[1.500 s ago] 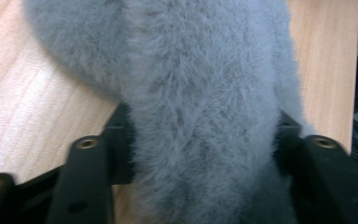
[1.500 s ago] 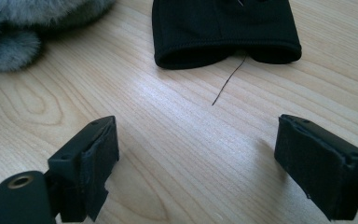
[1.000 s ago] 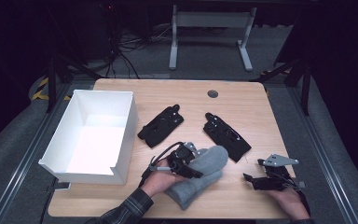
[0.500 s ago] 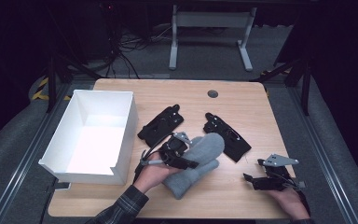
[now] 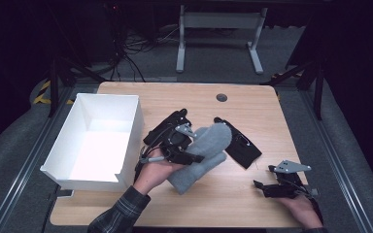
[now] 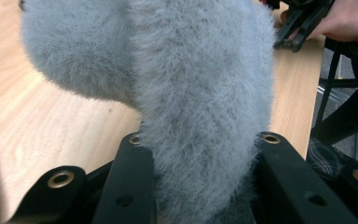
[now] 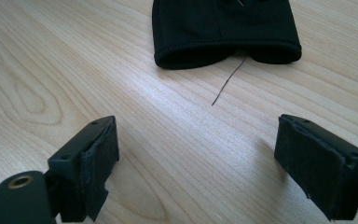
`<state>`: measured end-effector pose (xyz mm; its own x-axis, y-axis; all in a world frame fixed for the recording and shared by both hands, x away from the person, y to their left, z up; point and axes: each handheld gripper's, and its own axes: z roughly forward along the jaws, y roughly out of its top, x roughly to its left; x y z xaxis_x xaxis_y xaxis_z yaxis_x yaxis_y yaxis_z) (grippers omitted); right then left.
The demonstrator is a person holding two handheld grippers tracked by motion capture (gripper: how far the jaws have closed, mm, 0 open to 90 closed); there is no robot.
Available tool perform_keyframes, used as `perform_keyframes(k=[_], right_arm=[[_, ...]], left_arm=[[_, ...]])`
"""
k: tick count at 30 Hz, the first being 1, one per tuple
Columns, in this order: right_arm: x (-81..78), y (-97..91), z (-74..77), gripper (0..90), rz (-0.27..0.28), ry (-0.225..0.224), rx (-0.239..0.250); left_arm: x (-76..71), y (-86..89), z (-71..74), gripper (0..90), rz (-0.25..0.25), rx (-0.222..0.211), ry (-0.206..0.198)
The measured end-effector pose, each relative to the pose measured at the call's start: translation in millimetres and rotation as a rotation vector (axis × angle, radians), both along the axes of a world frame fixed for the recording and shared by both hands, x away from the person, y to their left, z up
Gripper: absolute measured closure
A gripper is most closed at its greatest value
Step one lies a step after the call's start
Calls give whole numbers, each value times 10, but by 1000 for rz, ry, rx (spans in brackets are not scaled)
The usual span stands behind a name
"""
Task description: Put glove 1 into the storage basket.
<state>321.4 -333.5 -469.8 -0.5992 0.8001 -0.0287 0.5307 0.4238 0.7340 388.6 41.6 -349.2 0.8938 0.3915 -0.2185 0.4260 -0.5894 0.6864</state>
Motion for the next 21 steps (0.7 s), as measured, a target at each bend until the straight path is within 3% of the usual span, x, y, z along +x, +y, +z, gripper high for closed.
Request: perform_keyframes(k=[6,21], right_arm=[[0,0,0,140,0,1,0],[0,0,0,139,0,0,-1]], left_arm=[[16,65,253,717,18,-8,-27],[103,302,696,717,63,-28,-68]])
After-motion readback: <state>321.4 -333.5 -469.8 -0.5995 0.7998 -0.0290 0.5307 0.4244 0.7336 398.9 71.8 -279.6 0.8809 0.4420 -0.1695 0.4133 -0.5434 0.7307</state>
